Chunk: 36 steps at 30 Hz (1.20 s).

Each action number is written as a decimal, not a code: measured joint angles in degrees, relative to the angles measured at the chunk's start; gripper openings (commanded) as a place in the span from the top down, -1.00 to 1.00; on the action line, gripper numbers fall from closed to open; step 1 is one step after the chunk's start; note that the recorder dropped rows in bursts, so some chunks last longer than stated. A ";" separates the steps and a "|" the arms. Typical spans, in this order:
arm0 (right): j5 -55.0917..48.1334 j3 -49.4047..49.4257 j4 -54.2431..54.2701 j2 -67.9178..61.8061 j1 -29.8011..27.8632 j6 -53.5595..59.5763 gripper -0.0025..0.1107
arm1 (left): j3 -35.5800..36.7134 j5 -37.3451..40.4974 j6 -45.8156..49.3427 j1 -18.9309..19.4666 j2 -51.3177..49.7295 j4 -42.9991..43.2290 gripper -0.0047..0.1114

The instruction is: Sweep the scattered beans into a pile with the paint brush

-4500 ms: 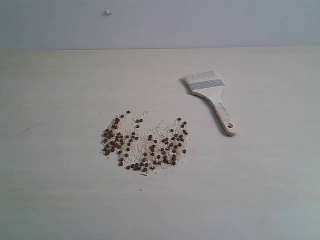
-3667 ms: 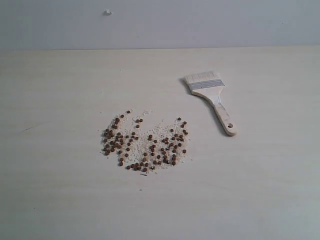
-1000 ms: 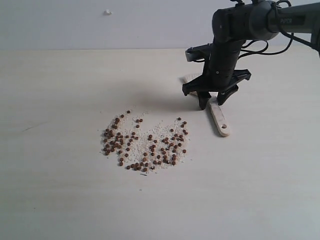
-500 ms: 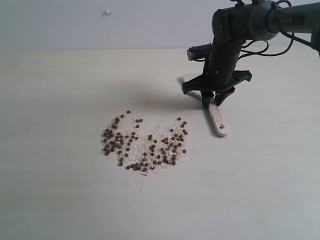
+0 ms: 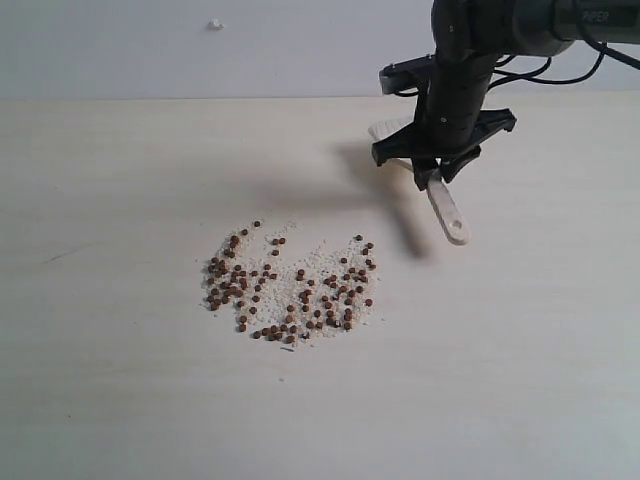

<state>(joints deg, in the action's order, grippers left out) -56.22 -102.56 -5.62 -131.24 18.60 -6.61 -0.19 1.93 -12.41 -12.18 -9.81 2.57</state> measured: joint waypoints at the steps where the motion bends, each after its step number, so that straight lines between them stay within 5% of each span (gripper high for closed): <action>1: -0.41 0.00 0.00 0.11 0.00 0.00 0.96 | 0.00 0.00 0.00 0.00 0.00 0.00 0.92; 12: -12.70 0.00 0.16 6.37 0.00 13.21 0.96 | 0.00 0.00 0.00 0.00 0.00 0.00 0.92; 24: -13.87 0.55 21.84 16.21 0.36 26.84 0.96 | 0.00 0.00 0.12 0.00 0.00 0.00 0.92; 30: -13.99 4.48 18.82 17.44 3.52 28.17 0.96 | 0.00 -0.17 0.12 0.00 0.00 0.00 0.92; 36: -14.21 6.32 20.42 17.67 5.85 32.18 0.96 | 0.23 -11.64 0.12 0.00 0.00 0.00 0.92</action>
<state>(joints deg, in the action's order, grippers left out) -70.43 -96.24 14.81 -113.57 24.46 25.57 0.03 -9.71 -12.29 -12.18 -9.81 2.57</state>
